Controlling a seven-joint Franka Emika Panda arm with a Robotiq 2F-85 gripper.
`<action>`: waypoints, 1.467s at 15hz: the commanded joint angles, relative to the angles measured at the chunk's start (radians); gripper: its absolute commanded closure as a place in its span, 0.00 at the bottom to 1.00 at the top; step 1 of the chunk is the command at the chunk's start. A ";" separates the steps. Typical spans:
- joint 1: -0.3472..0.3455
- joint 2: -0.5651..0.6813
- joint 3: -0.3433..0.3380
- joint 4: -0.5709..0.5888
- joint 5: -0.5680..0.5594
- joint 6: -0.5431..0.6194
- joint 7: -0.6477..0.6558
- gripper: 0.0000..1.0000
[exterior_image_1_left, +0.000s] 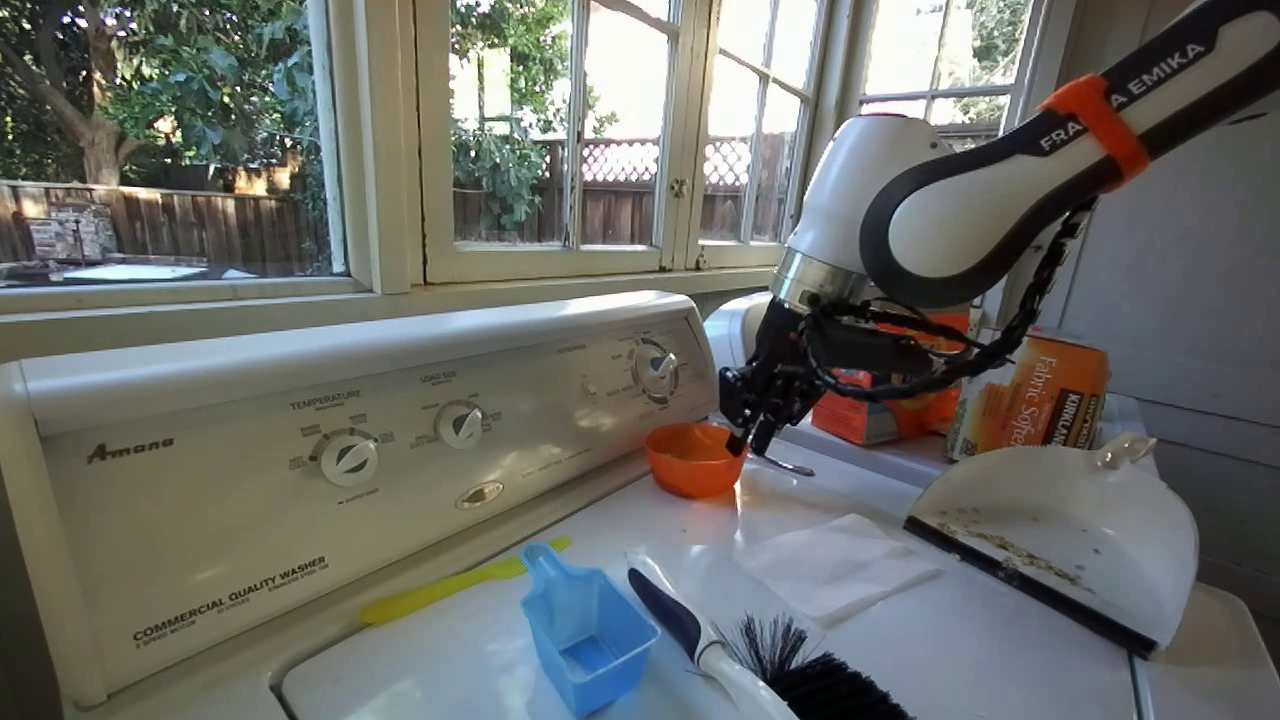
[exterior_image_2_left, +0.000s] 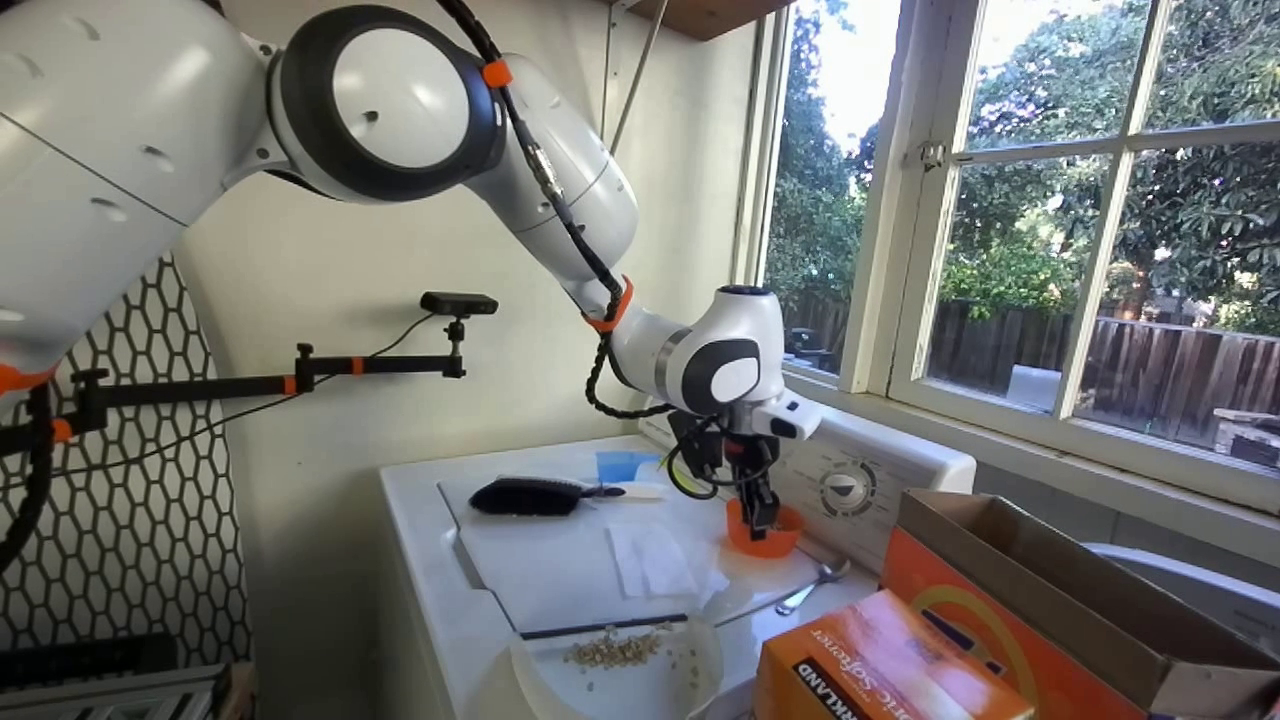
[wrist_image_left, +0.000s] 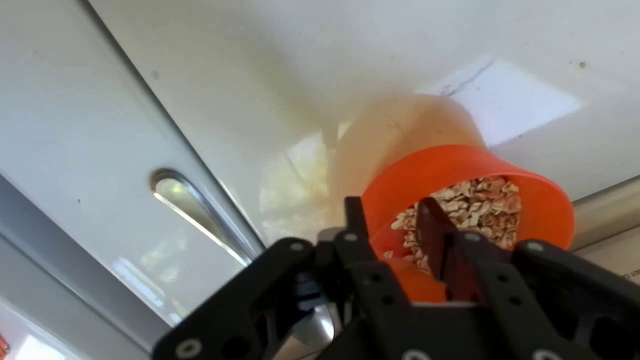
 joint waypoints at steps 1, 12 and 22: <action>0.002 0.019 0.004 0.019 -0.004 -0.007 -0.005 0.95; -0.094 -0.016 0.135 -0.019 0.052 -0.086 -0.287 0.99; -0.174 -0.076 0.212 -0.138 0.099 -0.062 -0.526 0.99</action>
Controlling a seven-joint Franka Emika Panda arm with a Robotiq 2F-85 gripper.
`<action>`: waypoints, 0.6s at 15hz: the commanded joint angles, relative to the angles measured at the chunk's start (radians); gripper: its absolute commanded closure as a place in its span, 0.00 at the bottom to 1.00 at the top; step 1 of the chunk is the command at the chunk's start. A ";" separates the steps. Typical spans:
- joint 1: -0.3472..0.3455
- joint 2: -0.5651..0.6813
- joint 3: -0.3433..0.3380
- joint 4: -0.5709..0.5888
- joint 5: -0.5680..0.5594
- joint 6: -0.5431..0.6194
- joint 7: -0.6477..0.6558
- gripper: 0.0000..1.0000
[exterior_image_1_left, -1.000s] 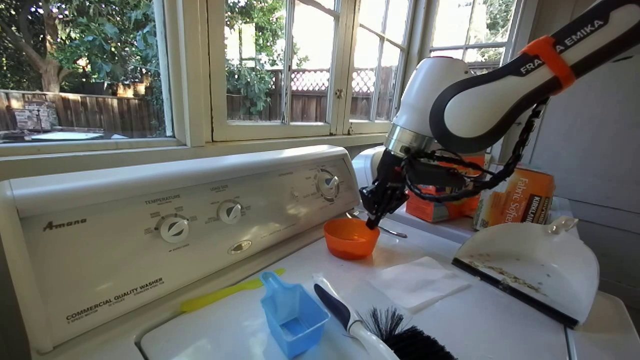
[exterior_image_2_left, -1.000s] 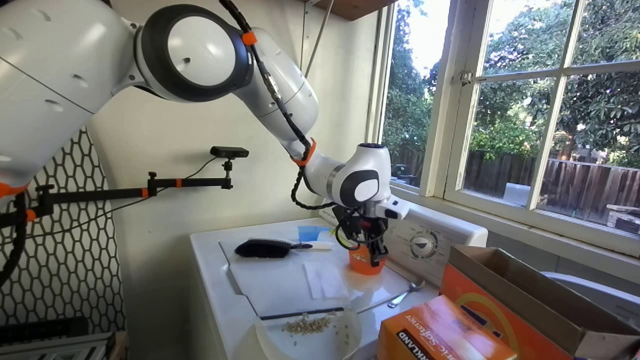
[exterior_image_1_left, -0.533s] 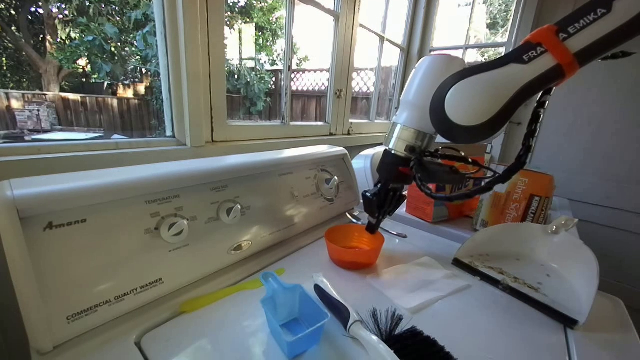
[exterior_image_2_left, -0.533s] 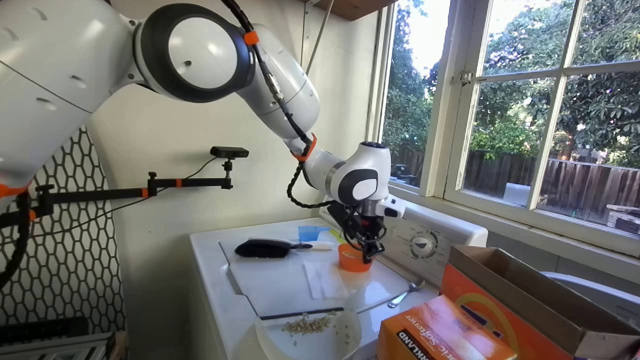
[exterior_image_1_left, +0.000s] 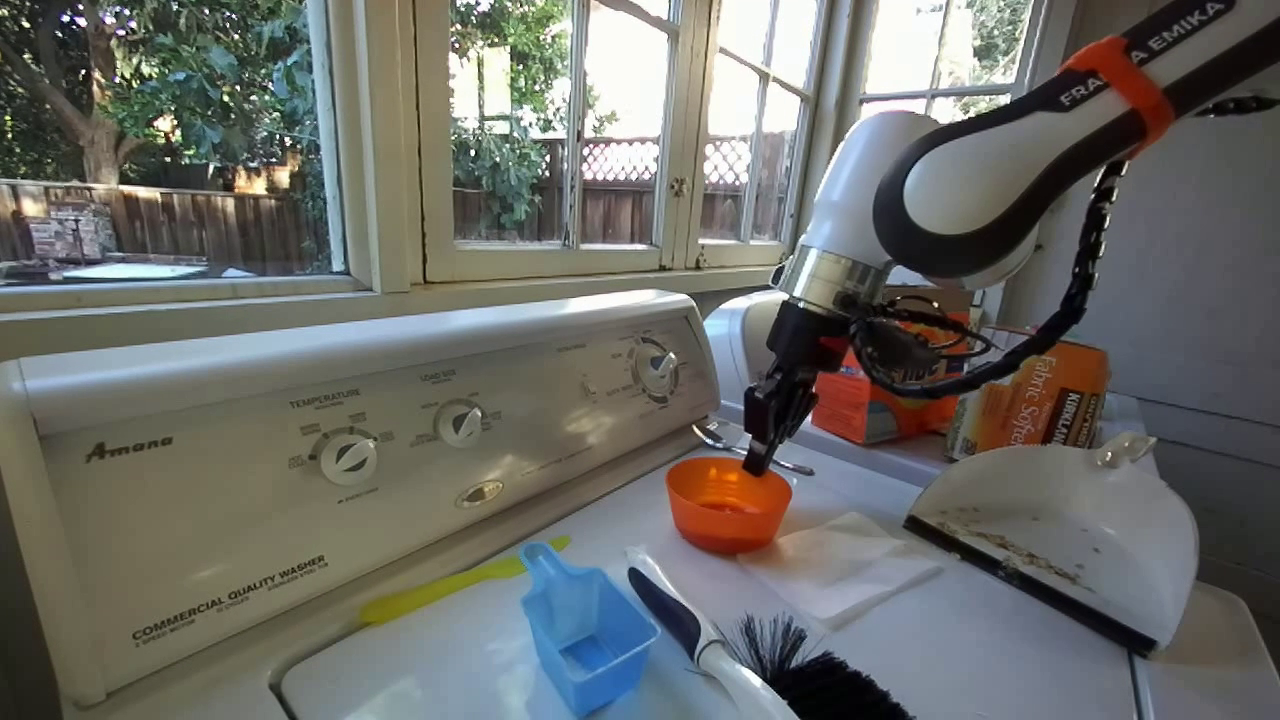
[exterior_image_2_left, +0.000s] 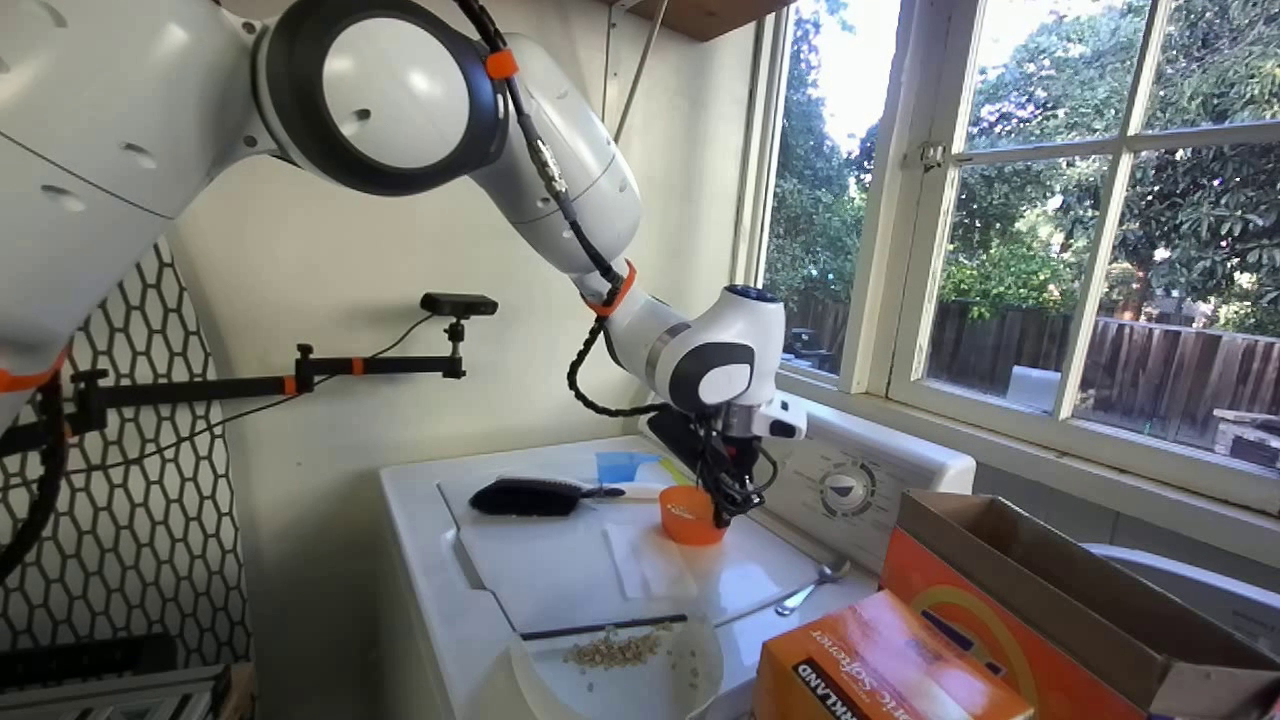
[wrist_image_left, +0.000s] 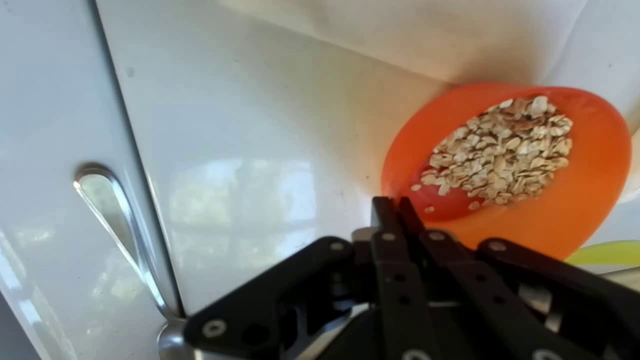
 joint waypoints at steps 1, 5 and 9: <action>-0.028 -0.052 0.027 -0.096 0.019 -0.007 -0.085 0.99; -0.048 -0.087 0.057 -0.137 0.034 -0.025 -0.165 0.99; -0.068 -0.116 0.087 -0.180 0.058 -0.042 -0.234 0.99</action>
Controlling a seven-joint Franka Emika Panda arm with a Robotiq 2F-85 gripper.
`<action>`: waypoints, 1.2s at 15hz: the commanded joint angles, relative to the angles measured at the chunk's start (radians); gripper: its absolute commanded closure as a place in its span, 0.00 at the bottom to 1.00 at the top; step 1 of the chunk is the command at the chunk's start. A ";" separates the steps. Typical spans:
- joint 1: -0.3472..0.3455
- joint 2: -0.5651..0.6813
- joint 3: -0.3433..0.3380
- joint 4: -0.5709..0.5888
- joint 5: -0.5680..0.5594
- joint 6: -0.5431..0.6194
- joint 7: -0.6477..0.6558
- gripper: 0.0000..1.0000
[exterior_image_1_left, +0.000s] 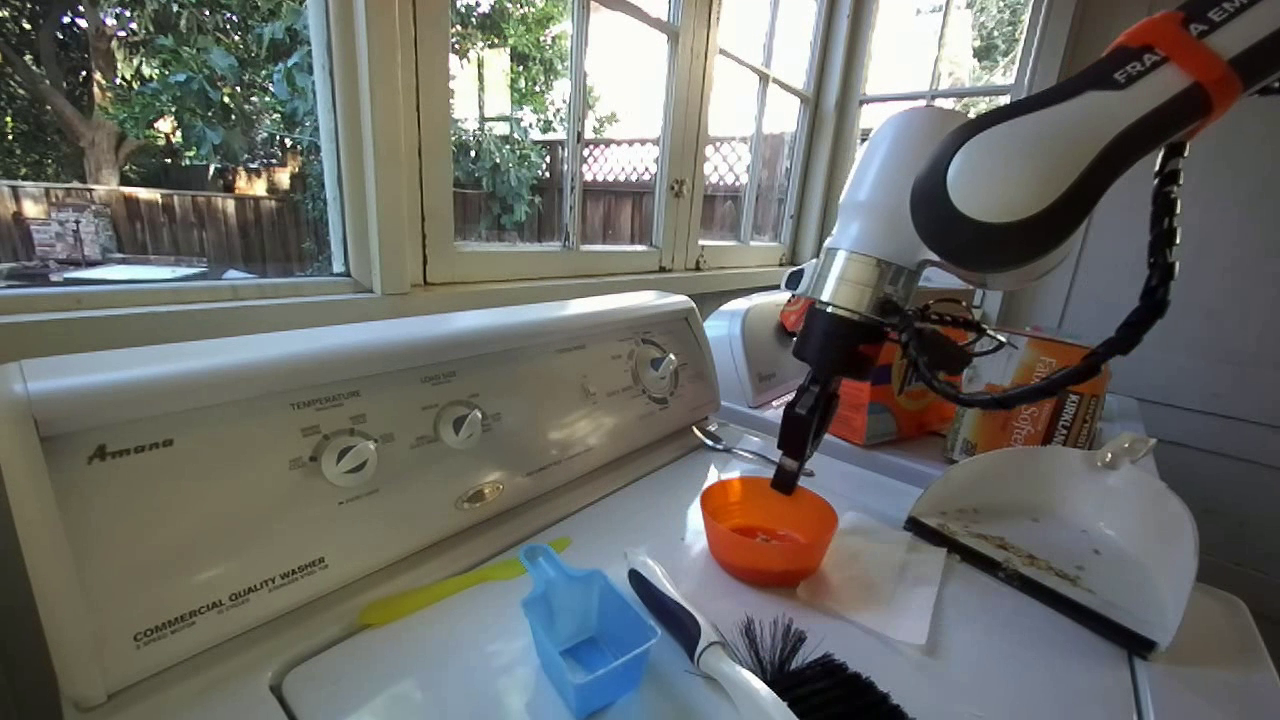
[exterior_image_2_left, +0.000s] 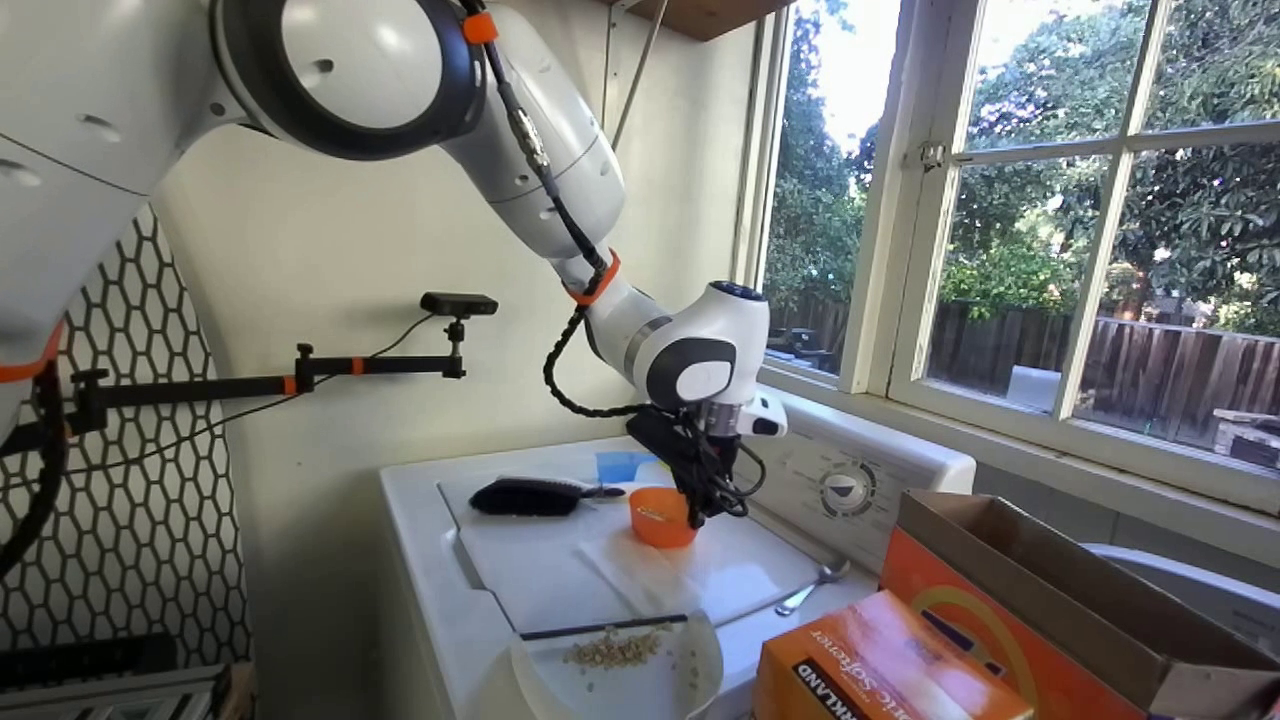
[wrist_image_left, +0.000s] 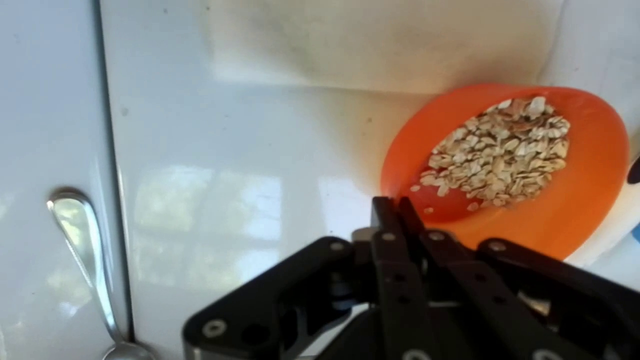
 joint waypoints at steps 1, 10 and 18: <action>-0.029 -0.053 0.034 -0.080 0.039 -0.042 -0.077 0.99; -0.057 -0.144 0.069 -0.136 0.143 -0.067 -0.117 0.52; -0.023 -0.352 -0.033 -0.141 0.126 -0.317 0.182 0.00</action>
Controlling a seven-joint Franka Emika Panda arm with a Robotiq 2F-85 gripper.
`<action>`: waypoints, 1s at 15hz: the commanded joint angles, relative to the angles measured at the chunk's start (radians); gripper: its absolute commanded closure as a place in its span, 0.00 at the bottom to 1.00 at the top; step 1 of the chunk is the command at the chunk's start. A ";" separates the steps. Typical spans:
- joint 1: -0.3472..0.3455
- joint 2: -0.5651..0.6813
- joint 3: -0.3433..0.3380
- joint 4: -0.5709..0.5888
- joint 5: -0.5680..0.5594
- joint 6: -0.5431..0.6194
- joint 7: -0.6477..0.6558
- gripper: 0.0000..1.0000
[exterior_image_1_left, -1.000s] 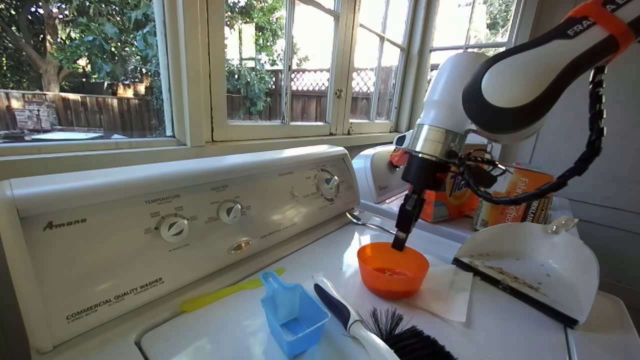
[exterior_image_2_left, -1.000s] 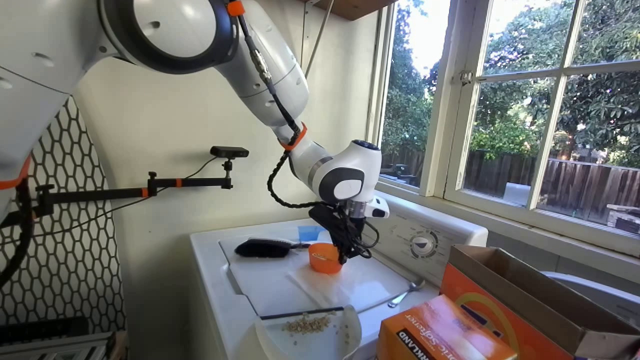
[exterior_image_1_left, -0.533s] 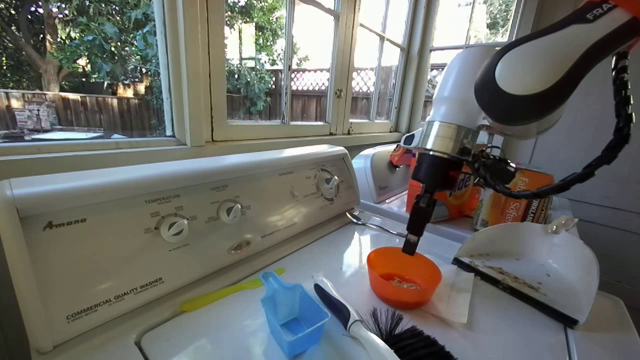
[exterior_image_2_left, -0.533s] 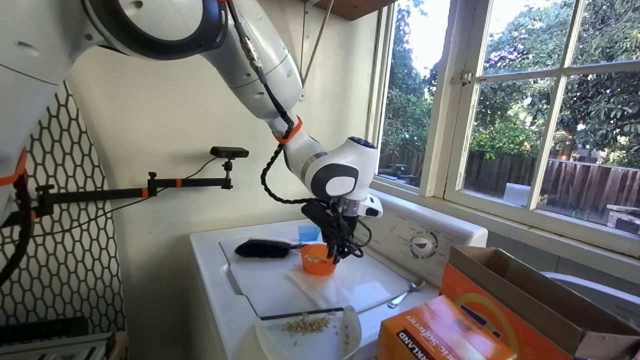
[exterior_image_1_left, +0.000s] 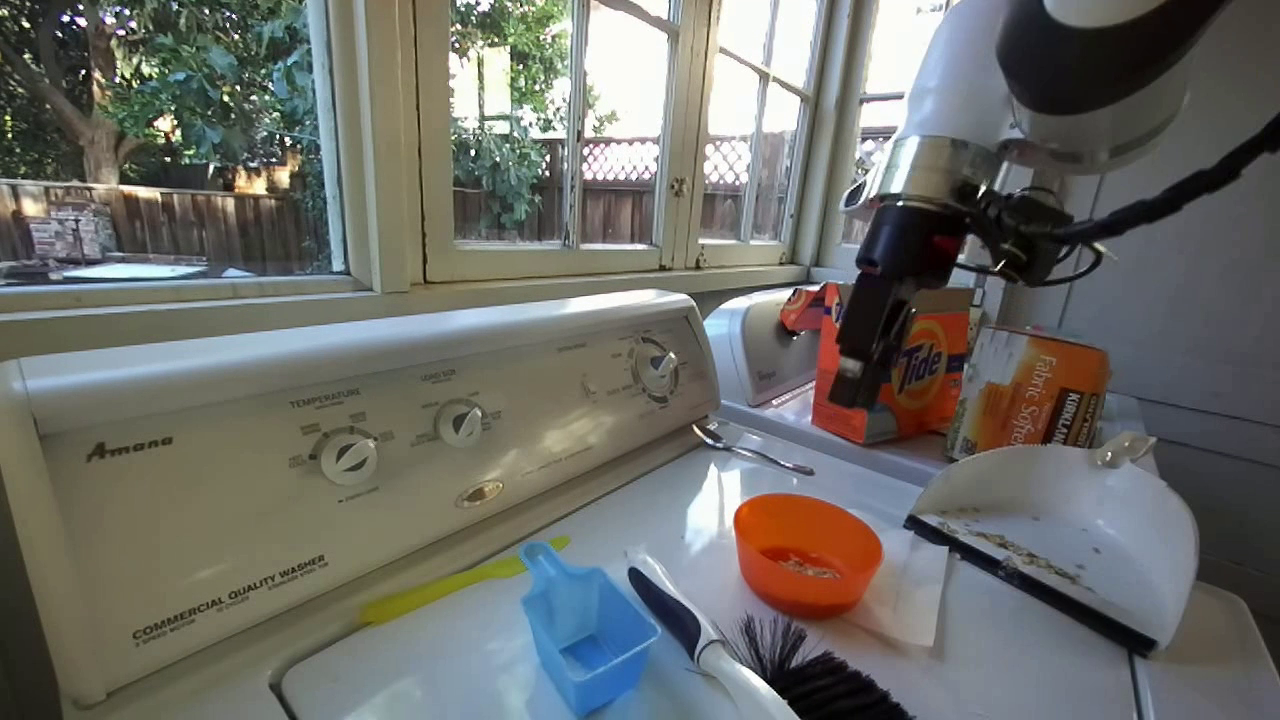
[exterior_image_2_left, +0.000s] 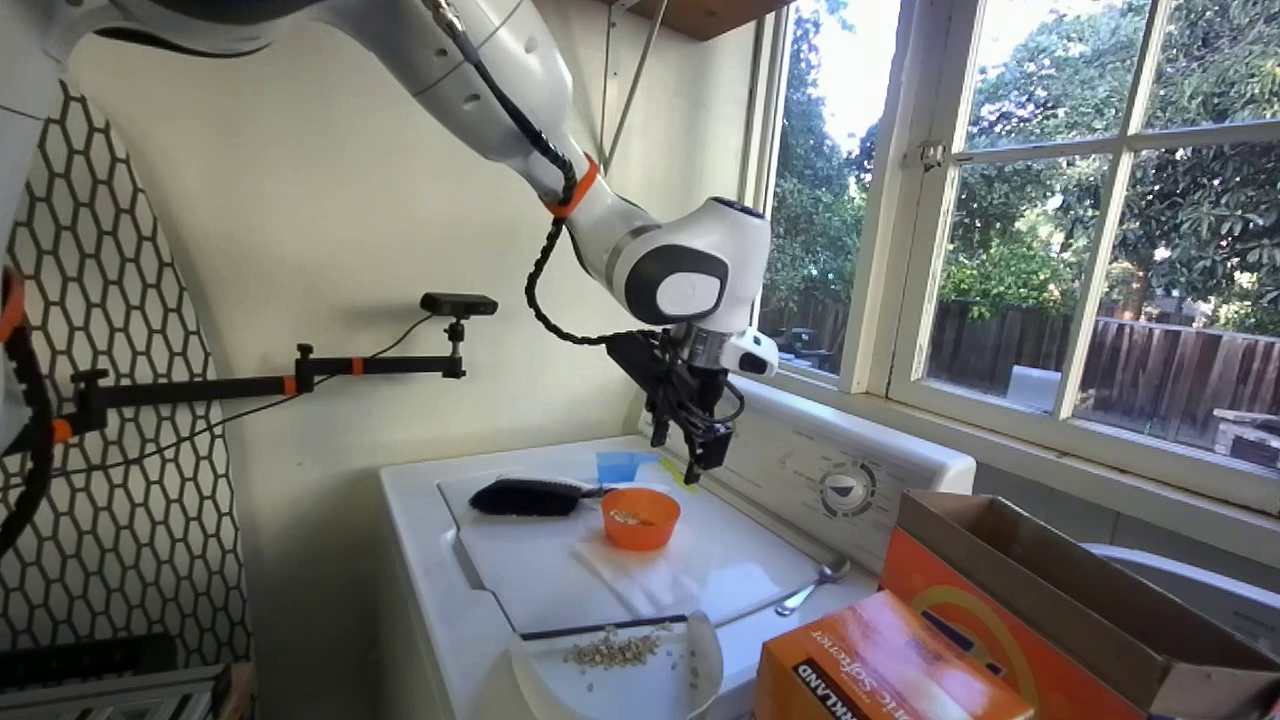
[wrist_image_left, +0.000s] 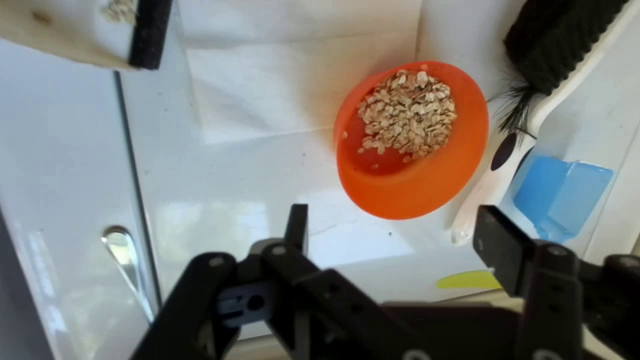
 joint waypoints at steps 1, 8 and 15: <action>0.022 -0.122 -0.064 -0.031 -0.030 -0.160 0.190 0.00; 0.019 -0.182 -0.104 0.002 -0.007 -0.341 0.344 0.00; 0.020 -0.189 -0.105 0.000 -0.007 -0.352 0.371 0.00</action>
